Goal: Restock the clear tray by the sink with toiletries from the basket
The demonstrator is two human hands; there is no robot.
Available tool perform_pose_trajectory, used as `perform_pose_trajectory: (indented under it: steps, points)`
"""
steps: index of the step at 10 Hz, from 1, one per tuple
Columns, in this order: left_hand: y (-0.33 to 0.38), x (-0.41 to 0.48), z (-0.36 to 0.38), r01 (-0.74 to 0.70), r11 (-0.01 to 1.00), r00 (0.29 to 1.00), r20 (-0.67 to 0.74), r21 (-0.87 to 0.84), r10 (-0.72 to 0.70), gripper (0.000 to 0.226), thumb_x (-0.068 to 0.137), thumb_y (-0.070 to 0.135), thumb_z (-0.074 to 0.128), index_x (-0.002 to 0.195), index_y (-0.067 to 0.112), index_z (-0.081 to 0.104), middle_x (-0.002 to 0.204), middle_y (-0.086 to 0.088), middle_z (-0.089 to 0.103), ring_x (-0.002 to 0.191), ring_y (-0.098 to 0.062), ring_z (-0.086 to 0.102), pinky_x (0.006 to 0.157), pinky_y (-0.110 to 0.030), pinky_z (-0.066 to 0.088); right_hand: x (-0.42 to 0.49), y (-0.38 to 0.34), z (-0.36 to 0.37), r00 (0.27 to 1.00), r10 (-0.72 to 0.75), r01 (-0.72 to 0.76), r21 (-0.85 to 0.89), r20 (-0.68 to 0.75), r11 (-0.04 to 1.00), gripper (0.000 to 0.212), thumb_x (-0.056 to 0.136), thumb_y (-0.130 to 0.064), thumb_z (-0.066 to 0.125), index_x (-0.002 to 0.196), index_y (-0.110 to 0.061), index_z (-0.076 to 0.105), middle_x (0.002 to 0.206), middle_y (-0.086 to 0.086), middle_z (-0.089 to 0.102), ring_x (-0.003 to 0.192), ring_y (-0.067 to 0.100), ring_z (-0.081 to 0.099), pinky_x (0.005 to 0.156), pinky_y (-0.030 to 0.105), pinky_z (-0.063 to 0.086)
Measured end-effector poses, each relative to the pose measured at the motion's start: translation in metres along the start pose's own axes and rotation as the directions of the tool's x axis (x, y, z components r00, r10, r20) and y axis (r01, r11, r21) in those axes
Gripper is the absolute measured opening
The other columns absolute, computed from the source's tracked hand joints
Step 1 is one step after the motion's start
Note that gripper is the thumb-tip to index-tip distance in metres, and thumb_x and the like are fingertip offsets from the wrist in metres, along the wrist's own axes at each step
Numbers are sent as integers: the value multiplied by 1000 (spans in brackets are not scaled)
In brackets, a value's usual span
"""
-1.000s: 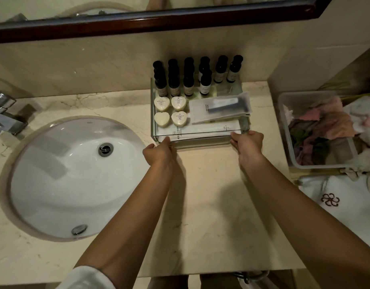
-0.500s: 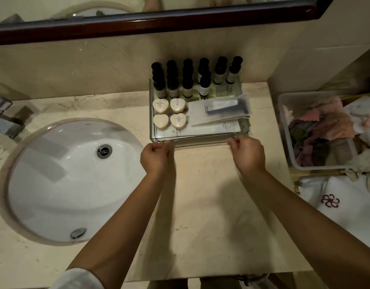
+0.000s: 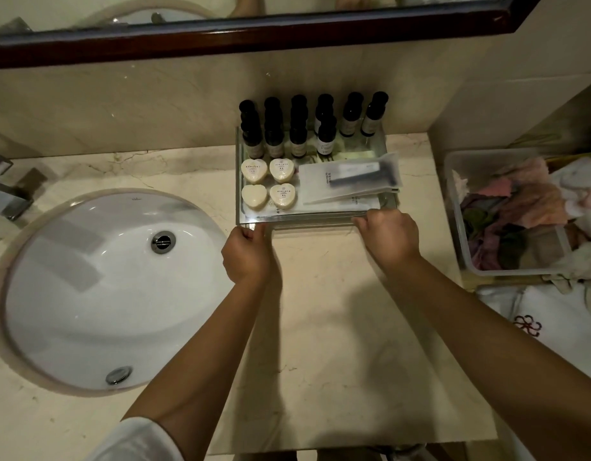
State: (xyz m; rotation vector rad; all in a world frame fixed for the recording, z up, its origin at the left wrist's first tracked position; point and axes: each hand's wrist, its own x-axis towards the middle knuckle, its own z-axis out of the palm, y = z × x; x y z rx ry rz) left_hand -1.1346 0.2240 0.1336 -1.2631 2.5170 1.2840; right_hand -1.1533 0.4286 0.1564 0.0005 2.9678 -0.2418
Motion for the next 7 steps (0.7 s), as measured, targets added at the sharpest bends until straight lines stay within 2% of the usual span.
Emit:
perform_pose_trajectory:
  steps: [1, 3, 5, 6, 7]
  points:
    - [0, -1, 1, 8, 1000, 1000, 22, 9, -9, 41, 90, 43, 52, 60, 18, 40, 63, 4, 48, 69, -22, 47, 63, -26, 32, 0, -1, 0, 1000, 4, -4, -8, 4, 1000, 39, 98, -31, 43, 99, -1, 67, 93, 20, 67, 84, 34, 64, 73, 33, 47]
    - [-1, 1, -10, -107, 989, 991, 96, 100, 97, 39, 89, 44, 55, 64, 16, 46, 63, 4, 50, 67, -21, 50, 51, -23, 30, -3, -2, -1, 1000, -1, 1, -2, -16, 1000, 36, 98, -28, 45, 96, -1, 69, 86, 19, 68, 78, 34, 65, 69, 34, 48]
    - [2, -3, -23, -205, 957, 975, 123, 203, 183, 33, 89, 42, 56, 72, 14, 52, 62, 5, 52, 72, -23, 53, 62, -26, 35, -3, 1, -6, 999, -26, 29, -107, 24, 994, 25, 96, -13, 46, 96, -7, 70, 88, 14, 69, 81, 31, 65, 66, 29, 43]
    - [2, -5, -27, -299, 910, 948, 195, 286, 250, 23, 90, 36, 55, 79, 16, 57, 80, -1, 62, 80, -24, 57, 66, -27, 38, -9, 6, -11, 998, -25, 31, -110, 59, 993, 28, 97, -22, 44, 99, -9, 69, 93, 13, 68, 85, 30, 64, 65, 27, 37]
    - [6, -11, -35, -326, 854, 928, 310, 405, 208, 18, 89, 33, 55, 90, 17, 62, 98, -3, 65, 92, -25, 59, 71, -28, 42, -25, 14, -18, 998, 43, -40, -47, 56, 998, 37, 98, -35, 42, 99, -8, 68, 93, 13, 68, 84, 30, 63, 65, 29, 37]
